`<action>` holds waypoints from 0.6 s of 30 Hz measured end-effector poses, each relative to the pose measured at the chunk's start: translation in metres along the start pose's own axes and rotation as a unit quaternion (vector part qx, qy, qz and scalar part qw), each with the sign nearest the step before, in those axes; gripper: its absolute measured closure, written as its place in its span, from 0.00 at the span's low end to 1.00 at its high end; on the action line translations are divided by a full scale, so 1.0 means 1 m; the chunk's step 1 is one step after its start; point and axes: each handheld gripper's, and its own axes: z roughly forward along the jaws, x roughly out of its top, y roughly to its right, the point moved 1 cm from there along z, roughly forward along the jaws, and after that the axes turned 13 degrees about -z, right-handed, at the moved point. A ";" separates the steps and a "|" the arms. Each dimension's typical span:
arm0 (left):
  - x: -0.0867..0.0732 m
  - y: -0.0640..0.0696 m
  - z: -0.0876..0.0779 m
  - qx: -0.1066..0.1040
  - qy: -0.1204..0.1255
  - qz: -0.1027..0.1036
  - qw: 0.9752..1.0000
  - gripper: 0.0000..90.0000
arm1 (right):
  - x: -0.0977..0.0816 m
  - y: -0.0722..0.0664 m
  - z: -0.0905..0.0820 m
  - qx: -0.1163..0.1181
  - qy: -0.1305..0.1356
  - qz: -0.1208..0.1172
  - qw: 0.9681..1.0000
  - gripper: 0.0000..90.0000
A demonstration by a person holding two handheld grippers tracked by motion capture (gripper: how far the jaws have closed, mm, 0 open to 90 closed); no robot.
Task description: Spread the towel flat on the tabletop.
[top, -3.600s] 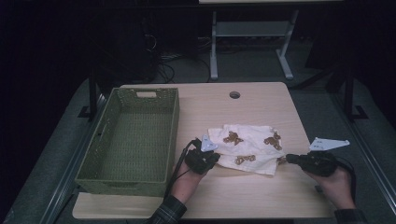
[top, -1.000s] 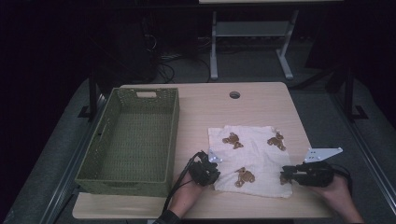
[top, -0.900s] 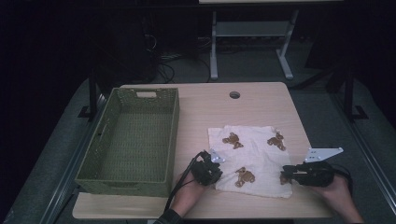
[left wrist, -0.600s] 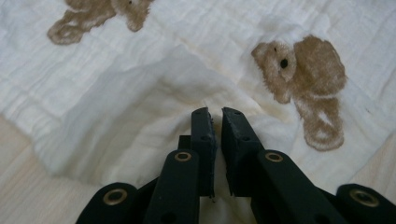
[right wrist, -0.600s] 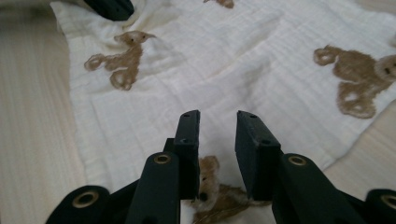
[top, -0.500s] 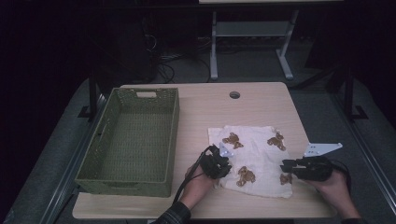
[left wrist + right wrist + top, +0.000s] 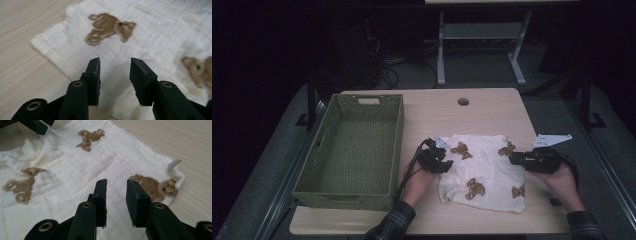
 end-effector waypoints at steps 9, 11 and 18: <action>0.008 -0.019 0.011 0.030 0.004 -0.018 0.999 0.64 | 0.014 0.025 0.017 -0.014 -0.004 -0.003 1.000 0.77; 0.012 -0.025 0.013 0.039 0.007 -0.023 0.999 0.64 | 0.016 0.031 0.019 -0.018 -0.003 0.001 1.000 0.76; 0.025 -0.042 0.022 0.071 0.016 -0.030 0.997 0.63 | 0.015 0.054 0.029 -0.041 -0.010 0.013 0.999 0.73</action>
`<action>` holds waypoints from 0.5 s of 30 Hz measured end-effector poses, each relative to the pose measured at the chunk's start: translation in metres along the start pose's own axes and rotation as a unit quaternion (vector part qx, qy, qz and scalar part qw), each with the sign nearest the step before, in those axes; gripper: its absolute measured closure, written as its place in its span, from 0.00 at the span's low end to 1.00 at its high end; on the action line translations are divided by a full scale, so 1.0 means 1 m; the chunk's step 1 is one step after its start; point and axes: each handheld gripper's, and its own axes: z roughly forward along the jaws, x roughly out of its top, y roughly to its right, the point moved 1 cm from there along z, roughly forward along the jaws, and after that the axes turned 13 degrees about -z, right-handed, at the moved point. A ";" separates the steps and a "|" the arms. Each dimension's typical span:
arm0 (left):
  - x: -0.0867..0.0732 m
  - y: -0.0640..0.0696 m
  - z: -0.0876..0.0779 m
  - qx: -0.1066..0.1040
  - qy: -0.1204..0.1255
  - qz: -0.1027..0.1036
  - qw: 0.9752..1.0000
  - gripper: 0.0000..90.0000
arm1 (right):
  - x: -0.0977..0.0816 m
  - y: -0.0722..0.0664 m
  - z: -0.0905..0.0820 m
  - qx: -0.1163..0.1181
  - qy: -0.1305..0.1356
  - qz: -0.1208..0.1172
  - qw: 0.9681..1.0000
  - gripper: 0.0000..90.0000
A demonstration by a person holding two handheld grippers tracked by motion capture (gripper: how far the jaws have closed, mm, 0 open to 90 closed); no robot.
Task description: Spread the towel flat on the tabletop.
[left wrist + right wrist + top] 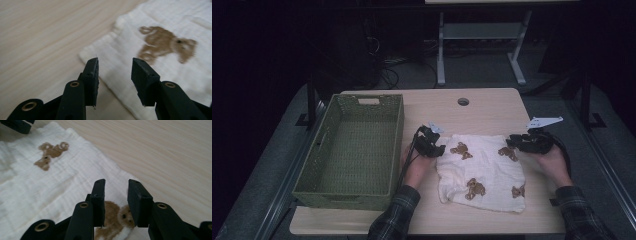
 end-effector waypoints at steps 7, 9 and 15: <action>0.011 -0.015 0.015 0.020 0.005 -0.023 1.000 0.63 | -0.001 0.020 0.016 -0.004 -0.016 0.019 1.000 0.68; 0.014 -0.020 0.018 0.019 0.001 -0.034 0.999 0.62 | 0.000 0.025 0.021 0.003 -0.020 0.024 1.000 0.67; 0.016 -0.023 0.027 0.019 -0.004 -0.037 0.999 0.62 | -0.001 0.023 0.032 0.017 -0.038 0.023 0.999 0.65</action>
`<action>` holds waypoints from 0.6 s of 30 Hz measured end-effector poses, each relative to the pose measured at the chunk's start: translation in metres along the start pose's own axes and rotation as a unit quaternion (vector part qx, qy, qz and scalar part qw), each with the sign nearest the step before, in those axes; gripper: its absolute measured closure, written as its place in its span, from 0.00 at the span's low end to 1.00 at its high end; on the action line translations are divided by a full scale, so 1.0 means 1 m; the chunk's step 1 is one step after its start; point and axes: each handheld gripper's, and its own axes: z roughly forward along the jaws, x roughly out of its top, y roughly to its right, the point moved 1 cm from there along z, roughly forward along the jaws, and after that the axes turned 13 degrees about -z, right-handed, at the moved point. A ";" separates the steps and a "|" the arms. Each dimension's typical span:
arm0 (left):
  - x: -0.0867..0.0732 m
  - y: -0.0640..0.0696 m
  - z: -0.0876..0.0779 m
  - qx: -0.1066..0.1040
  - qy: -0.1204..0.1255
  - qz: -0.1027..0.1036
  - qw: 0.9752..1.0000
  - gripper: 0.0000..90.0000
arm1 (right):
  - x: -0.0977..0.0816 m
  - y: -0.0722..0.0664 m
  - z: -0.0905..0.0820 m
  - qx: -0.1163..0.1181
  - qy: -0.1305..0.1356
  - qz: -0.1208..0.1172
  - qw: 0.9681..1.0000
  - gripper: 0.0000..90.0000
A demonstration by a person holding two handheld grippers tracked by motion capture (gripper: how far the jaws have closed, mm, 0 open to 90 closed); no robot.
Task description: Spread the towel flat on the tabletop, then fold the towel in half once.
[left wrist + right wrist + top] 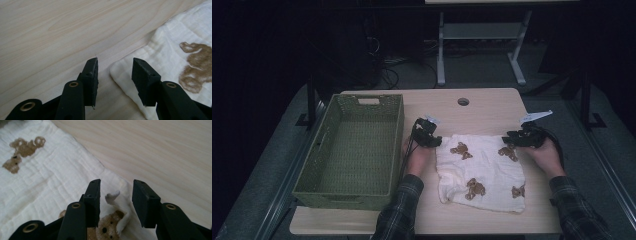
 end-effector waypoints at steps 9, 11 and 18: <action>0.000 -0.003 0.004 -0.008 0.001 -0.007 1.000 0.72 | -0.005 0.004 0.004 -0.014 -0.023 0.003 1.000 0.91; 0.000 -0.003 0.004 -0.008 0.002 -0.007 1.000 0.76 | -0.005 0.004 0.004 -0.014 -0.022 0.004 1.000 0.93; 0.004 -0.003 0.006 -0.010 0.002 -0.013 1.000 0.95 | -0.006 0.010 0.003 -0.019 -0.011 0.014 1.000 0.96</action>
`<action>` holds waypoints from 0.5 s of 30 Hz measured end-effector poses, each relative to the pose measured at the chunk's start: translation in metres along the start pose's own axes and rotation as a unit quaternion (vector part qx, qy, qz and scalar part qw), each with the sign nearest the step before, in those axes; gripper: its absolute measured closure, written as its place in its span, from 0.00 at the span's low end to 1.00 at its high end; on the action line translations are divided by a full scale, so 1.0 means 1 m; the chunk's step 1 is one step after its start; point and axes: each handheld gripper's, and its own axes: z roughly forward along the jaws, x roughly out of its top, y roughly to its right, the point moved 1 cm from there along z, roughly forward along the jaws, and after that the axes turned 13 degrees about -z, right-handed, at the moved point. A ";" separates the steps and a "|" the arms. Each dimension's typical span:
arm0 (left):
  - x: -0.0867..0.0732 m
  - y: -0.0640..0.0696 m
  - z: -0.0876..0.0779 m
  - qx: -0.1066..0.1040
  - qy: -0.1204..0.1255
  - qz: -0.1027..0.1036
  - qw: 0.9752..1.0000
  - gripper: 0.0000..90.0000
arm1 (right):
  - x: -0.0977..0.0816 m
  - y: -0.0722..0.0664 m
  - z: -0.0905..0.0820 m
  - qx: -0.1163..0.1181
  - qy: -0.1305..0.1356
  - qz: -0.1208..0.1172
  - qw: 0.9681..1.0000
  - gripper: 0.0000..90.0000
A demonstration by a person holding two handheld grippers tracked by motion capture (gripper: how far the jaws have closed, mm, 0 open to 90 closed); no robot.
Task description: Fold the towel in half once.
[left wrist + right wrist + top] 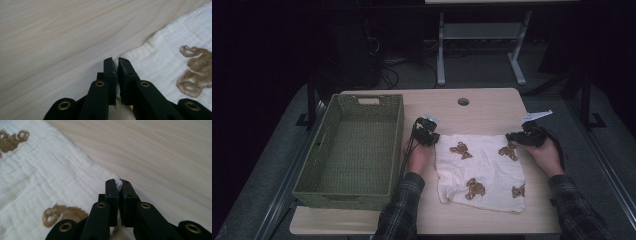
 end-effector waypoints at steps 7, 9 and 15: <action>0.017 -0.005 0.000 0.015 0.037 -0.014 0.999 0.96 | 0.006 0.015 -0.002 -0.007 0.014 0.010 1.000 0.96; 0.023 -0.006 0.002 0.024 0.044 -0.015 0.999 0.96 | 0.011 0.021 -0.001 -0.011 0.014 0.012 1.000 0.96; 0.037 -0.011 -0.001 0.039 0.062 -0.023 0.997 0.96 | 0.027 0.036 -0.003 -0.021 0.022 0.014 0.999 0.96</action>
